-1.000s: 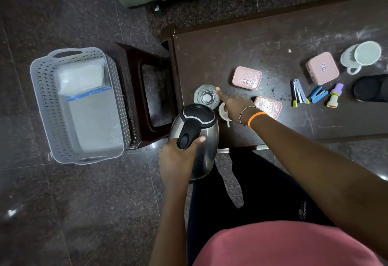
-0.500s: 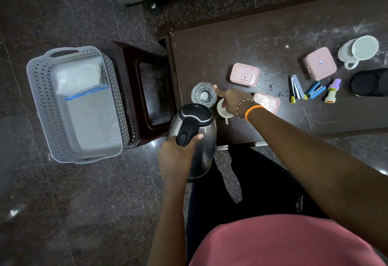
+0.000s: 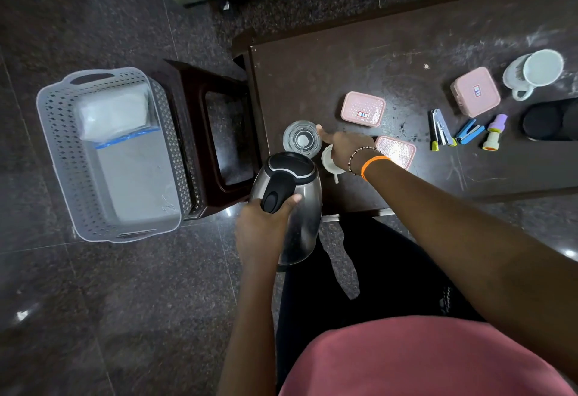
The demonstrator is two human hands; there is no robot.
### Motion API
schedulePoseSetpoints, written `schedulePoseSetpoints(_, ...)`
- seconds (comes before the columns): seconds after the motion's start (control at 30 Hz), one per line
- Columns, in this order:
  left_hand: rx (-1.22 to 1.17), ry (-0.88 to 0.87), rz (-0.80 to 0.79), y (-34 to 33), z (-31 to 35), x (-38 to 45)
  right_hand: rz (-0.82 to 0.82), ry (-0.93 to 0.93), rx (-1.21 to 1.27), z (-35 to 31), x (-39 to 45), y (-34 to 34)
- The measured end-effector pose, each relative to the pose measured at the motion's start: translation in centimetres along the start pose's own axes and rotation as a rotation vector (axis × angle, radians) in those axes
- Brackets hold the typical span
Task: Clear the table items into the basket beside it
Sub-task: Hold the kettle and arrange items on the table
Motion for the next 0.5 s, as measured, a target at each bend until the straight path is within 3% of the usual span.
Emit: schedulePoseSetpoints(0.5,0.002,-0.006,-0.004,-0.02,-0.01,0.19,0.004,-0.005,0.000,-0.08,-0.13,0.17)
Point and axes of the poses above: each hand's wrist, its own x-axis towards the middle knuckle, its own y-axis out of the back of the hand, z = x × y, the point moved 3 cm from there along x, towards the middle knuckle, and after that the axes turned 2 degrees about z, right-handed, at the moved point
